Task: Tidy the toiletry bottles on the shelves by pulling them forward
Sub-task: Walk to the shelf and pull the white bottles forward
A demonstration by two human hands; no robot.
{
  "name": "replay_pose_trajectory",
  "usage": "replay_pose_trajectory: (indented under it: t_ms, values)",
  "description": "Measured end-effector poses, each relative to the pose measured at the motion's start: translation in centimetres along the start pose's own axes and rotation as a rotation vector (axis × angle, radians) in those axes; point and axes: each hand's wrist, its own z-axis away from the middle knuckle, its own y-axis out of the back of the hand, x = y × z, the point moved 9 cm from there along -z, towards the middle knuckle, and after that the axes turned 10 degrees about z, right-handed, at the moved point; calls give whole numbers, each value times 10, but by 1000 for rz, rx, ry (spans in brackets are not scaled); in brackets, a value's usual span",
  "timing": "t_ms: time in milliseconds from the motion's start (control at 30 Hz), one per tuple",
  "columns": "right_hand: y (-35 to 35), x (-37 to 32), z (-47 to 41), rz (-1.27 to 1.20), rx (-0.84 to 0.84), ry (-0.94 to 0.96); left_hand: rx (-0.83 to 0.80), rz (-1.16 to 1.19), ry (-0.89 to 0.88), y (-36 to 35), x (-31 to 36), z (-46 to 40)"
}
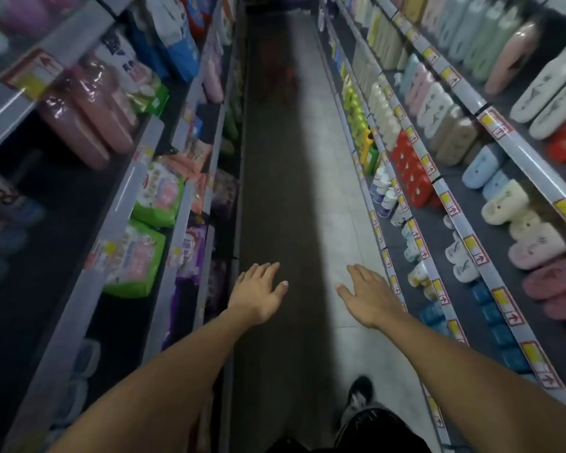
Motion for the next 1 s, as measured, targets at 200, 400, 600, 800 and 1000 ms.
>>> replay_pose_trajectory:
  t_ms: [200, 400, 600, 800, 1000]
  values:
    - [33, 12, -75, 21, 25, 61, 19, -62, -13, 25, 29, -84]
    - [85, 44, -168, 48, 50, 95, 56, -92, 13, 56, 76, -173]
    - [147, 72, -266, 133, 94, 182, 78, -153, 31, 87, 121, -261]
    - [209, 80, -353, 206, 155, 246, 162, -187, 48, 133, 152, -337]
    - [270, 66, -436, 297, 235, 274, 251, -164, 40, 190, 161, -412]
